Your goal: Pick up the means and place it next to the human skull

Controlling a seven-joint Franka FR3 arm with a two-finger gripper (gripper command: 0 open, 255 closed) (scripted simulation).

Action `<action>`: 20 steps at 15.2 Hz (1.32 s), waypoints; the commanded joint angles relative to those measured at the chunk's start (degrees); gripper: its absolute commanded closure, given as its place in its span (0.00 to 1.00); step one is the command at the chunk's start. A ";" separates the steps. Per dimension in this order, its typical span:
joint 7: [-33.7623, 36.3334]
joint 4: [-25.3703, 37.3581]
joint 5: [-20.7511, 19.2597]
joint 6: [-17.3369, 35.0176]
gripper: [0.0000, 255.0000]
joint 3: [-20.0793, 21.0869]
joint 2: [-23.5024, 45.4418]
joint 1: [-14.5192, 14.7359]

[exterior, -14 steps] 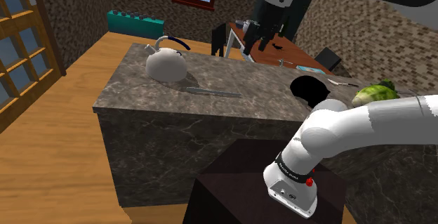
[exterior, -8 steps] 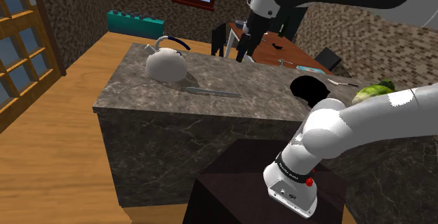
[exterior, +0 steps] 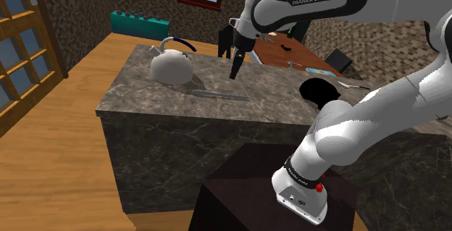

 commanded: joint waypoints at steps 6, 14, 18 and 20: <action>-19.50 1.53 2.89 10.93 0.00 -4.44 13.56 5.87; -20.51 -0.97 4.19 17.41 0.00 -4.90 17.67 6.24; -20.51 -0.97 4.19 17.41 0.00 -4.90 17.67 6.23; -20.51 -0.97 4.19 17.41 0.00 -4.90 17.67 6.23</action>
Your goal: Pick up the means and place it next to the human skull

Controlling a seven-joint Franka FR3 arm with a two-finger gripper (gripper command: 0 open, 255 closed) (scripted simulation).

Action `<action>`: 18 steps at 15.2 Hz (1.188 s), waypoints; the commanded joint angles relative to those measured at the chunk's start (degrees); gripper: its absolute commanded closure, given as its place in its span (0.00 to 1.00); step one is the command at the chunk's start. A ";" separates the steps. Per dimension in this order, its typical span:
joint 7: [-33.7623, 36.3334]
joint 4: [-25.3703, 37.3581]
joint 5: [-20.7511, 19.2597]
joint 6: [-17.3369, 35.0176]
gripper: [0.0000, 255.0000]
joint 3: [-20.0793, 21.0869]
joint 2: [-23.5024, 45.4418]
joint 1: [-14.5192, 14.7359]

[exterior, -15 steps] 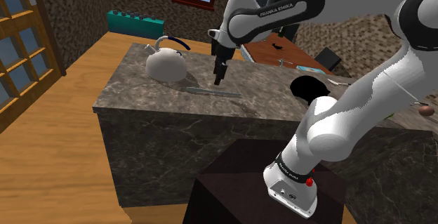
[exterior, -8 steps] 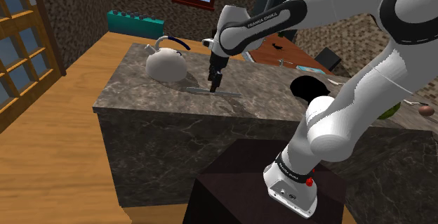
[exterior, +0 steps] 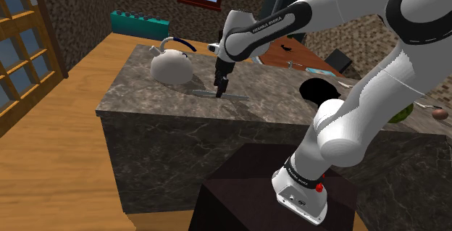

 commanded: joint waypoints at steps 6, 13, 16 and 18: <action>0.00 0.00 0.01 0.03 1.00 0.00 0.02 0.00; 0.34 0.65 -0.37 -1.70 1.00 0.15 -1.09 -0.09; 0.78 1.73 -0.84 -4.27 1.00 0.38 -2.63 -0.21; 1.04 2.51 -1.10 -5.97 1.00 0.54 -3.57 -0.28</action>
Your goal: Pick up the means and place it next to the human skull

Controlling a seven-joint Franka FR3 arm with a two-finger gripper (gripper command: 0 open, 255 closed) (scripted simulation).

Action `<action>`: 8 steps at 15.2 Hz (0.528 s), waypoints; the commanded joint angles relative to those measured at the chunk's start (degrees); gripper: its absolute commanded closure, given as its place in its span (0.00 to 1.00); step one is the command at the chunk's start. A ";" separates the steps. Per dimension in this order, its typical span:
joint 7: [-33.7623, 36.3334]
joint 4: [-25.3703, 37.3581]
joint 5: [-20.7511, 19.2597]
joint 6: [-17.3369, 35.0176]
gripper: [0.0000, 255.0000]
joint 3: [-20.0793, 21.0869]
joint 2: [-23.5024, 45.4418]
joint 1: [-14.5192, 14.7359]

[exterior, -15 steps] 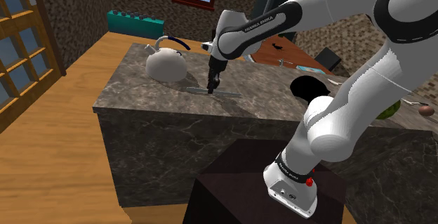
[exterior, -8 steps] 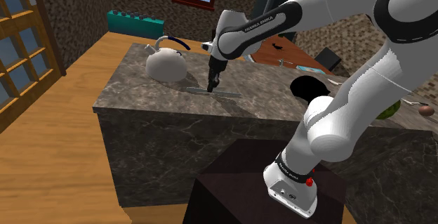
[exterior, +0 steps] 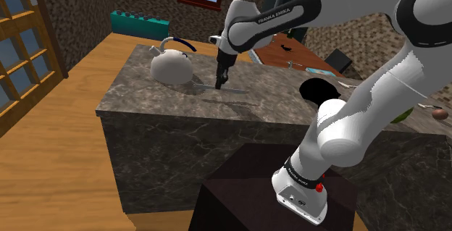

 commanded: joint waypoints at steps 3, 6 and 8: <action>0.42 1.63 -0.44 -3.35 1.00 0.28 -1.74 -0.13; 0.70 3.01 -0.68 -5.86 1.00 0.51 -2.90 -0.19; 0.87 3.98 -0.81 -7.52 1.00 0.66 -3.60 -0.22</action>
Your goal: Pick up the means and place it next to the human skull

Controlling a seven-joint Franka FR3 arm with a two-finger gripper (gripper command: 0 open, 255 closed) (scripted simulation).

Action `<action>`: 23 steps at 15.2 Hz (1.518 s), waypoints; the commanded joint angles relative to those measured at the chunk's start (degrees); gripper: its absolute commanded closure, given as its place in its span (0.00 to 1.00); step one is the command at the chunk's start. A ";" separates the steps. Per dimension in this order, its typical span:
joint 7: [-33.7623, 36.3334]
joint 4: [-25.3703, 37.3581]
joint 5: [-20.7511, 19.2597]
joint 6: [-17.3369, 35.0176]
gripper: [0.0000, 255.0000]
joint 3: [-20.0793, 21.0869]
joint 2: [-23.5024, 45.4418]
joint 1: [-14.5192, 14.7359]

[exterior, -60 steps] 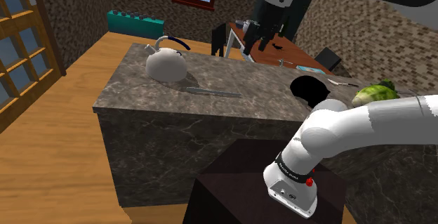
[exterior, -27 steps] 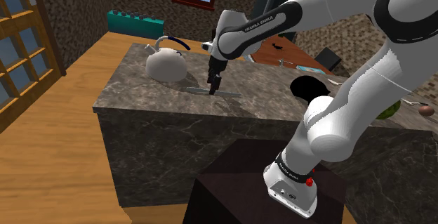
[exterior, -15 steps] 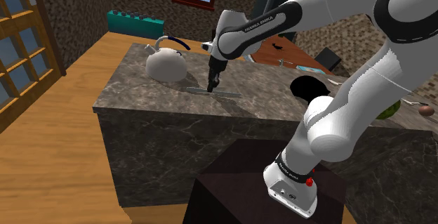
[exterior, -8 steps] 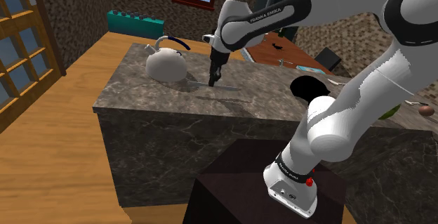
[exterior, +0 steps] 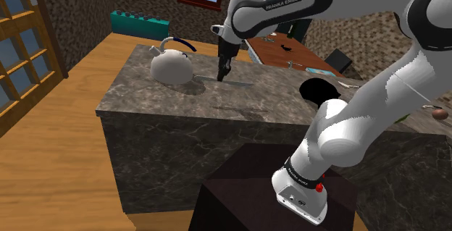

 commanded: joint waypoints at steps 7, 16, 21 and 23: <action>0.58 4.39 -0.31 -6.67 1.00 0.61 -2.30 -0.03; 0.94 10.05 -0.38 -13.81 1.00 1.16 -3.80 0.05; 1.06 13.58 -0.32 -17.69 1.00 1.41 -4.16 0.13; 1.10 15.08 -0.28 -19.24 1.00 1.50 -4.21 0.17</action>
